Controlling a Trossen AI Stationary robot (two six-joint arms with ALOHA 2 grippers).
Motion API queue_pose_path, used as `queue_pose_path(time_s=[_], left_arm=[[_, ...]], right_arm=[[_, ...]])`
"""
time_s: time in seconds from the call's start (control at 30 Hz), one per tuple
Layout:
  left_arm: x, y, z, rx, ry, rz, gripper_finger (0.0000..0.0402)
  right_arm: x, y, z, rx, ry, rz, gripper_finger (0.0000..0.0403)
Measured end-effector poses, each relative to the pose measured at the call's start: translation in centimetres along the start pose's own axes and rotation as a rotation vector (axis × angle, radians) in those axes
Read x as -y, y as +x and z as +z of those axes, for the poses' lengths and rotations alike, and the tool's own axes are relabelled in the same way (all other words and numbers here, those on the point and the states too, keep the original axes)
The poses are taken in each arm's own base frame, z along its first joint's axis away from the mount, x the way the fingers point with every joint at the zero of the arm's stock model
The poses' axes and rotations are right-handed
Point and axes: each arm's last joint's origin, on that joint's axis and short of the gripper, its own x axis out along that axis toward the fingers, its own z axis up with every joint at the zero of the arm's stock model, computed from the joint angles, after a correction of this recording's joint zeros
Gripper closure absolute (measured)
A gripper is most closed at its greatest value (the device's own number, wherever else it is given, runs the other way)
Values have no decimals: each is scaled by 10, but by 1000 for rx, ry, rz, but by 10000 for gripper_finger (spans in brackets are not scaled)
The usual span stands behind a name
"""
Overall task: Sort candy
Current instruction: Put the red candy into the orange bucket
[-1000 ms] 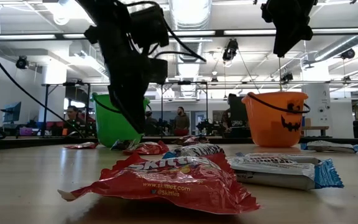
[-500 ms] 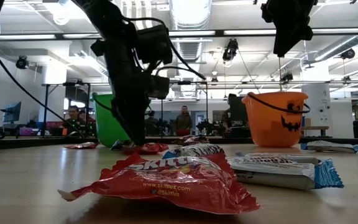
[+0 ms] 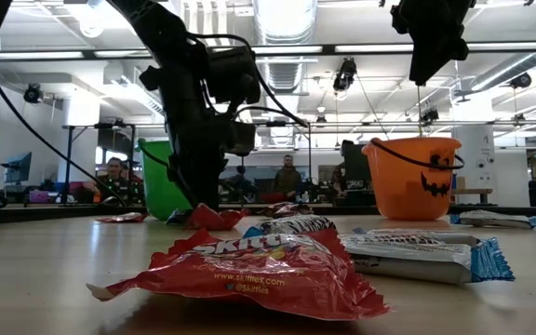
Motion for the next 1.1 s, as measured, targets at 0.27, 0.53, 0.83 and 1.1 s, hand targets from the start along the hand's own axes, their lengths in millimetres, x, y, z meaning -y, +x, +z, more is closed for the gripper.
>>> queue_pose_path(time_s=[0.27, 0.53, 0.83, 1.1], left_arm=[[2, 0, -1, -20, -1, -55, 393], [4, -7, 0, -13, 10, -67, 401], [14, -37, 26, 62, 100, -57, 401], [19, -67, 44, 76, 172, 46, 401]], right_arm=[[0, 0, 0, 0, 1, 0, 275], [-1, 0, 0, -9, 25, 29, 275], [-2, 0, 0, -15, 25, 57, 276], [-4, -1, -1, -29, 19, 132, 290]])
